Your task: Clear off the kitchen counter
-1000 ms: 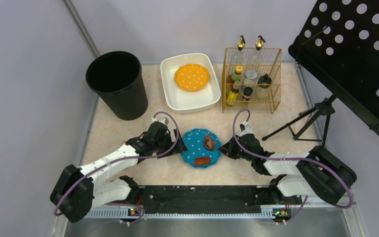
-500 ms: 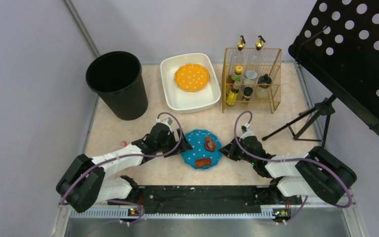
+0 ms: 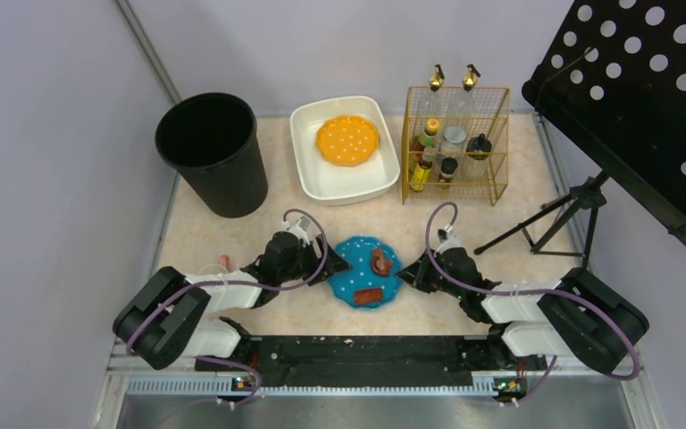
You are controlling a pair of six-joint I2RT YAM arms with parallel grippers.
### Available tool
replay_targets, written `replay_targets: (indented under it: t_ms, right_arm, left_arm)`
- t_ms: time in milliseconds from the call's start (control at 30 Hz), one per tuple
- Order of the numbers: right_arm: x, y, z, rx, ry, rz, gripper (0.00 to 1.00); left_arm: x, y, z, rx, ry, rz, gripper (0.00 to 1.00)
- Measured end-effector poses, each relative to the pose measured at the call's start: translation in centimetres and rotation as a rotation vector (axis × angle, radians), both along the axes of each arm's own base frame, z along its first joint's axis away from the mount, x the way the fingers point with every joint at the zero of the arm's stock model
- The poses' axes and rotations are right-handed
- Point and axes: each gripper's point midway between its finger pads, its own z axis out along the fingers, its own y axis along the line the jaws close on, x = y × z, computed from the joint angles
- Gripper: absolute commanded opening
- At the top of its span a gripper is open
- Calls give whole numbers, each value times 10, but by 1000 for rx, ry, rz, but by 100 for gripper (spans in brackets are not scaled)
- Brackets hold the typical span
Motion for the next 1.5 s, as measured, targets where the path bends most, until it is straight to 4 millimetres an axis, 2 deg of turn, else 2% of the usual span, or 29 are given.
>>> replay_targets:
  t_ms: [167, 567, 600, 633, 667, 1067, 1267, 1367, 1500]
  right_arm:
    - [-1, 0, 0, 1, 1, 3, 0]
    - [-1, 0, 0, 1, 1, 3, 0]
    - [-1, 0, 0, 1, 1, 3, 0]
    - [-1, 0, 0, 1, 1, 3, 0]
    - [-1, 0, 0, 1, 1, 3, 0]
    - [-2, -1, 0, -12, 1, 19, 0]
    - [-9, -3, 1, -50, 28, 54, 0]
    - [-15, -4, 4, -64, 45, 74, 11]
    - [-15, -1, 22, -53, 24, 92, 27]
  left_arm:
    - [-2, -6, 1, -62, 0, -15, 68]
    - [-10, -9, -11, -123, 51, -32, 36]
    - [-11, -9, -12, -125, 56, -33, 32]
    - [-12, -8, -13, -127, 62, -33, 12]
    - [-12, -8, -13, -133, 66, -34, 1]
    - [-13, -10, -8, -199, 80, -41, 0]
    - [-18, -10, -4, -205, 96, -53, 0]
    - [-25, -9, 1, -198, 109, -62, 0]
    - [-28, -5, 19, -201, 75, -59, 0]
